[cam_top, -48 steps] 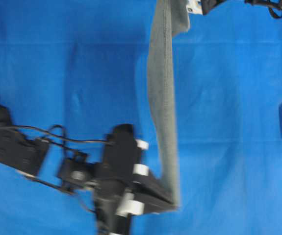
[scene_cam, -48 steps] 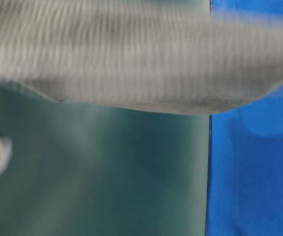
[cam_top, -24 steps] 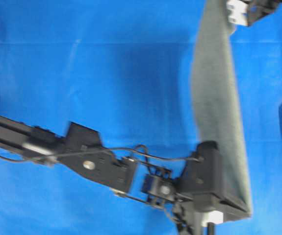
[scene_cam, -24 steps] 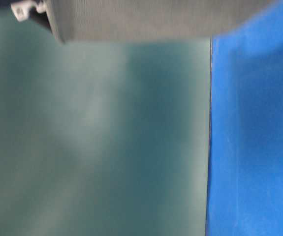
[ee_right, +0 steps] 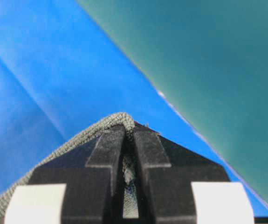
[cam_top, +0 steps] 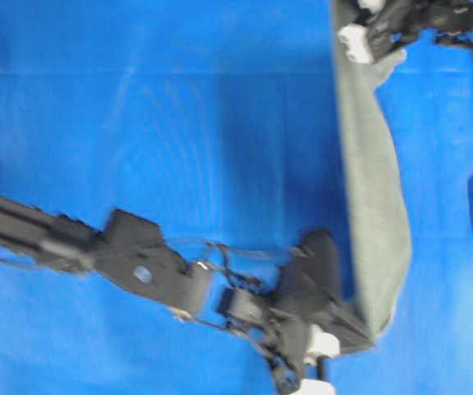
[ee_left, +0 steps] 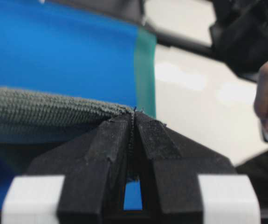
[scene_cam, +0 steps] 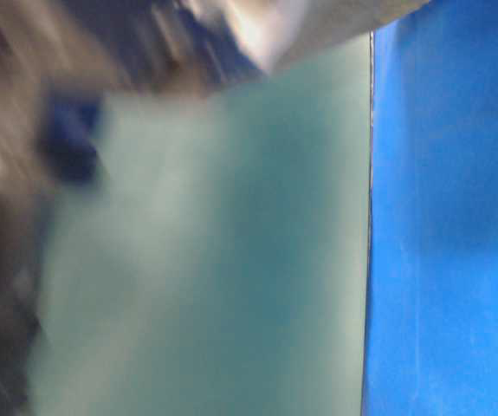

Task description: Fold a large towel.

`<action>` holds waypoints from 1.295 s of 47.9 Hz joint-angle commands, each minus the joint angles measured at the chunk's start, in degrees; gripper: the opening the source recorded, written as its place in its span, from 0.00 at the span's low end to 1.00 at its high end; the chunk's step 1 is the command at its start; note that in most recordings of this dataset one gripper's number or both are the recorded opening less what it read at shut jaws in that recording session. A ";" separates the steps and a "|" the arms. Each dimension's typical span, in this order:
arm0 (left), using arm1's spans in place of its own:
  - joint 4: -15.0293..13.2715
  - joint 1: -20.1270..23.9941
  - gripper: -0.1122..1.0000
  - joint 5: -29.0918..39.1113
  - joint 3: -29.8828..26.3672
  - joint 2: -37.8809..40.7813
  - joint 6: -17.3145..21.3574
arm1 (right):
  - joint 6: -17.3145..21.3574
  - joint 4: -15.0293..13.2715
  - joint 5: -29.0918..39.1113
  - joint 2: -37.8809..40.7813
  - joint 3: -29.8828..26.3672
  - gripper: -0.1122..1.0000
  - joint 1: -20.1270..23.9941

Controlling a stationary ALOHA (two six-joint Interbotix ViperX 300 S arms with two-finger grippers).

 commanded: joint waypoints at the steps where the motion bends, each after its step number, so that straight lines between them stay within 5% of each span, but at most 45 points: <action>1: -0.09 -5.10 0.12 -3.08 7.12 -5.89 -3.78 | -0.62 -0.53 -2.64 4.31 -4.39 0.14 -1.14; 13: -0.09 -8.44 0.12 -10.20 23.82 -10.90 -10.20 | -4.04 -1.32 -10.11 14.15 -10.63 0.14 1.05; 21: 0.00 -8.70 0.12 -9.93 25.84 -11.07 -10.28 | -7.56 -1.49 -11.78 17.05 -13.18 0.14 1.76; 36: 0.00 -8.35 0.12 -0.18 28.21 -13.18 -11.07 | -8.17 -1.49 -10.63 18.63 -15.03 0.15 1.76; 39: 0.00 -8.00 0.12 1.85 28.48 -14.06 -11.16 | -8.17 -1.49 -9.93 18.72 -15.21 0.23 1.76; 43: 0.09 -7.56 0.13 3.69 29.09 -15.47 -11.25 | -8.17 -1.49 -8.96 18.81 -15.29 0.47 1.76; 49: 0.09 -7.47 0.36 4.83 29.88 -17.40 -11.69 | -8.53 -1.58 -7.91 18.63 -14.85 0.70 1.76; 57: 0.09 -7.38 0.80 5.19 30.32 -19.07 -11.87 | -9.58 -1.58 -7.82 17.05 -13.71 0.67 1.85; 62: 0.09 -7.03 0.86 6.42 30.41 -20.30 -11.78 | -10.02 -1.49 -7.82 14.77 -12.57 0.68 2.29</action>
